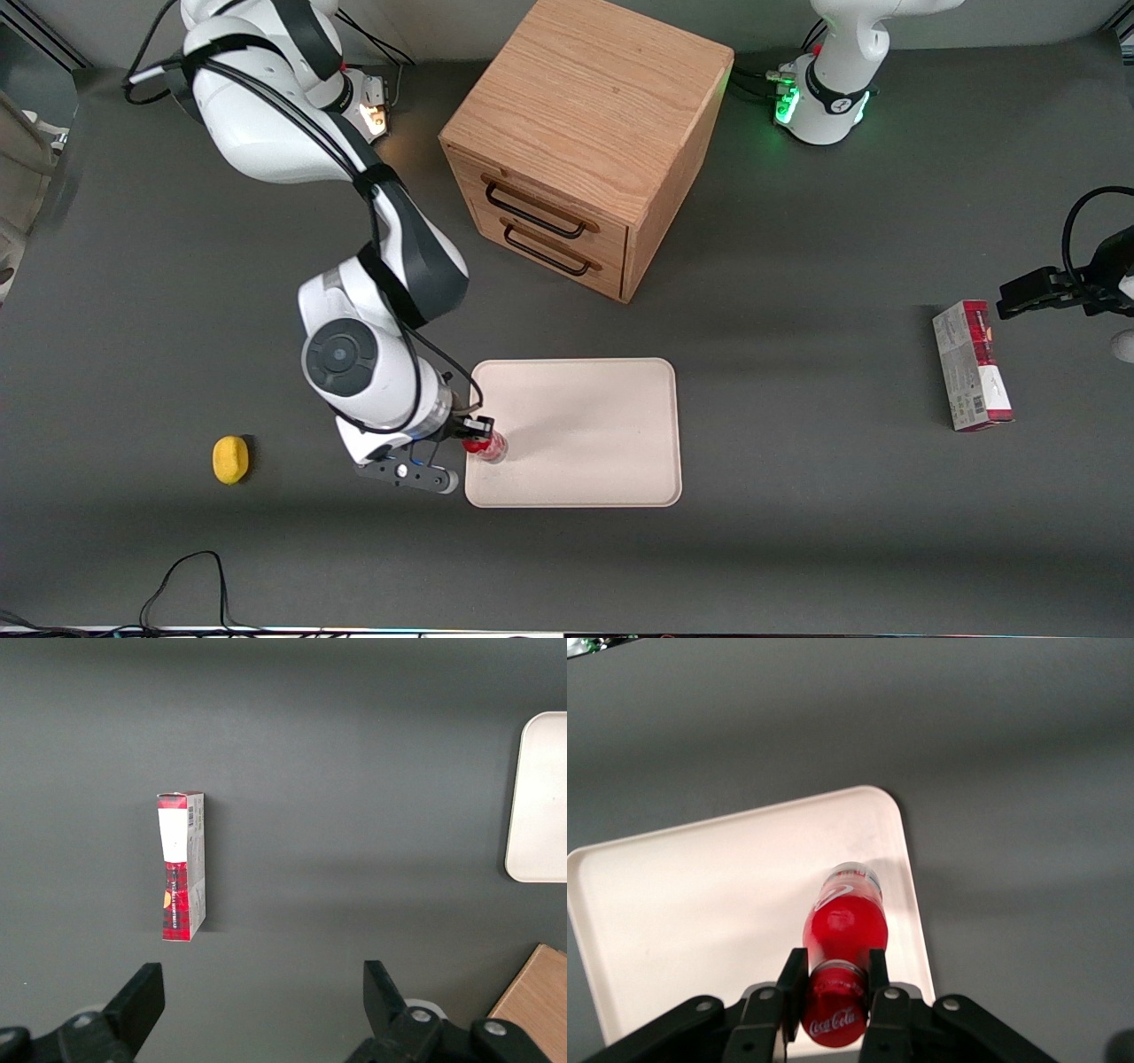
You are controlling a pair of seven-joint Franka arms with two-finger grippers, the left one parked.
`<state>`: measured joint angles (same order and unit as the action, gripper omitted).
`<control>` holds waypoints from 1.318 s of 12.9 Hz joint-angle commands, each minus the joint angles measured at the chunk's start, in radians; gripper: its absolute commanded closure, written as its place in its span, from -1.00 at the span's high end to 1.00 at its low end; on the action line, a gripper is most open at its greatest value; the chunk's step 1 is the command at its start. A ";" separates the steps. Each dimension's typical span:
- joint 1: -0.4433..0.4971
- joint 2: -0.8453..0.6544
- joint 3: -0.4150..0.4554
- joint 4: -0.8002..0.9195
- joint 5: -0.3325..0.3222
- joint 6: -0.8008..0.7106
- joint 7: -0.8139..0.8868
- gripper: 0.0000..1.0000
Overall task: Place coke bottle on tray
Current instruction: 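Carry the bottle over the white tray and lower it onto it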
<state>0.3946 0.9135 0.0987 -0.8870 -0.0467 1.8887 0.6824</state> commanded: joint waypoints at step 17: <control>-0.029 -0.112 -0.004 -0.028 -0.051 -0.191 -0.094 1.00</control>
<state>0.3902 0.9161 0.0949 -0.8343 -0.0862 1.8033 0.6504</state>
